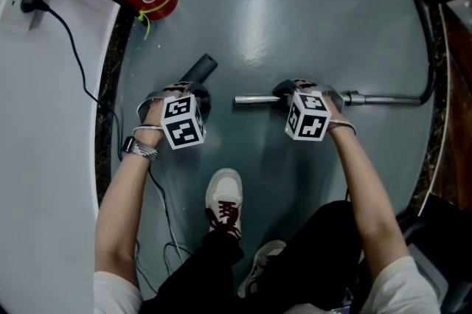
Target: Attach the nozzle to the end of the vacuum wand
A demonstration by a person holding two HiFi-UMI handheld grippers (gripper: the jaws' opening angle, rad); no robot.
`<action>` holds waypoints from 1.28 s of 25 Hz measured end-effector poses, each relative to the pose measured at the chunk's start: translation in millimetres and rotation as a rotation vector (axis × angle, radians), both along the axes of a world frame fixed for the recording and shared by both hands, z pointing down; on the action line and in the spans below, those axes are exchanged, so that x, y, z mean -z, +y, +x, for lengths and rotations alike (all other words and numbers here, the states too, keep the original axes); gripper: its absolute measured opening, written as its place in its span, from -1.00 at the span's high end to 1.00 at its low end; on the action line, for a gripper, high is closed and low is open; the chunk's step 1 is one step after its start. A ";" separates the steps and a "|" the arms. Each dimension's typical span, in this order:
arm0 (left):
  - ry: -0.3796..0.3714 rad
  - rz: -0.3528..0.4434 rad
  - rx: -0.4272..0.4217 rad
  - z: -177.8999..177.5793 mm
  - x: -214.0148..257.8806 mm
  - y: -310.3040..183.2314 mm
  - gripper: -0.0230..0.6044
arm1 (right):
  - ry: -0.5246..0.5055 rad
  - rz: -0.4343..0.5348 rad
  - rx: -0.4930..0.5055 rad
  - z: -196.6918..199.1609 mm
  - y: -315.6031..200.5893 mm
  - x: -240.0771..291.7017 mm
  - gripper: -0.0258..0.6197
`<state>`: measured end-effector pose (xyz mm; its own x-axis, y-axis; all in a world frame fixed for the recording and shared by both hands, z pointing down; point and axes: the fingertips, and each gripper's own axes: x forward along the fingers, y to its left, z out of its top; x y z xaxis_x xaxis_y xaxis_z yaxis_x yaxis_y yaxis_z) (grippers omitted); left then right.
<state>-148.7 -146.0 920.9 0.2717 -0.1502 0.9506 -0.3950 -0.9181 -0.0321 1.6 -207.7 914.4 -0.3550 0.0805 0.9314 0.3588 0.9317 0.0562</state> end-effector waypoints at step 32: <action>0.076 0.024 -0.064 49.0 13.8 -6.8 0.34 | -0.002 0.033 0.023 -18.2 14.7 15.2 0.42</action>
